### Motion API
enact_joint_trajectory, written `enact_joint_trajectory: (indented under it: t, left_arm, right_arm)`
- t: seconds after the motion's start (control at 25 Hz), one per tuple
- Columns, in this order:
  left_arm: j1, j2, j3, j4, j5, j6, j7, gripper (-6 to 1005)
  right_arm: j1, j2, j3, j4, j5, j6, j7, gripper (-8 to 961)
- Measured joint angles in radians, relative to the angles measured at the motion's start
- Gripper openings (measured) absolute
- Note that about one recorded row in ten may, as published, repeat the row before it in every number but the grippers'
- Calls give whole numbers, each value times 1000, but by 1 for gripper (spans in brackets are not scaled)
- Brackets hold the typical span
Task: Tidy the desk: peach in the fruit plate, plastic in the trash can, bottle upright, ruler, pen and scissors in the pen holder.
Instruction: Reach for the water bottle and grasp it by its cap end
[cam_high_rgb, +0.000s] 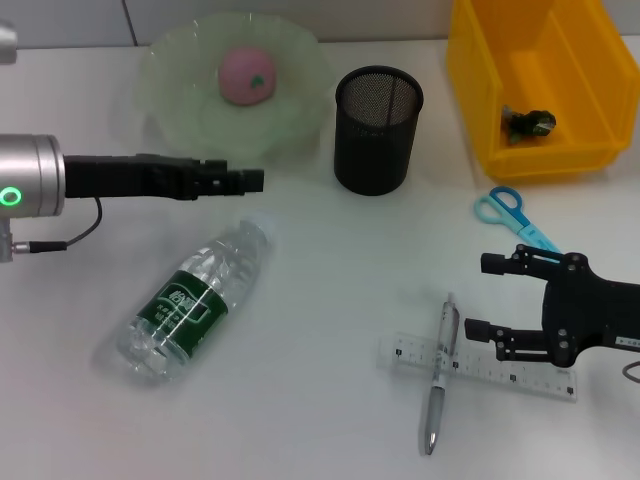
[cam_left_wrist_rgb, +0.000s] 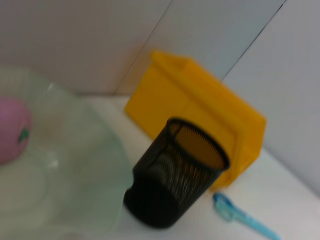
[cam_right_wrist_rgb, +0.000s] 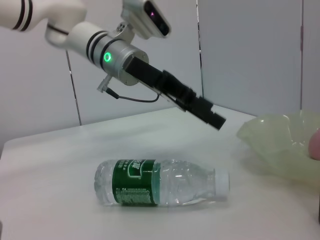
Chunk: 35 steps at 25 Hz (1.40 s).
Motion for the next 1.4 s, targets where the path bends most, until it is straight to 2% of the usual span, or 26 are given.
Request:
enact_joint_trajectory:
  t: [0.04,0.2,0.24,0.32,0.44,0.56,0.64,1.0,1.04,1.4]
  left_arm:
    - [-23,0,22,33,61,2,-68,796]
    - [-51,0,79,77,128,-2,-157,796]
    - [-76,1,112,92,171,-10,-212,796]
    - [-87,1,122,95,187,-13,-231,796]
    - [-145,-3,155,108,275,-16,-303,796]
    - [-157,-3,168,110,291,-16,-318,796]
    - [-195,-4,229,114,340,-21,-374,796]
    - [-244,-8,297,114,415,-29,-447,796]
    - [-255,-8,342,113,431,-40,-479,796]
    - [-265,-10,439,111,442,-73,-542,796]
  right_arm:
    - [3,0,0,0,-1,0,0,813]
    - [5,0,0,-7,-1,0,0,813]
    - [6,0,1,-10,0,0,-1,813]
    - [6,1,1,-10,1,0,-1,813]
    - [11,1,2,-11,3,1,-1,813]
    - [14,1,4,-11,3,1,-1,812]
    - [15,1,6,-11,3,7,-1,812]
    - [15,3,7,-11,4,15,-1,812]
    - [15,3,7,-11,4,15,-1,812]
    - [14,4,8,-11,5,22,-1,812]
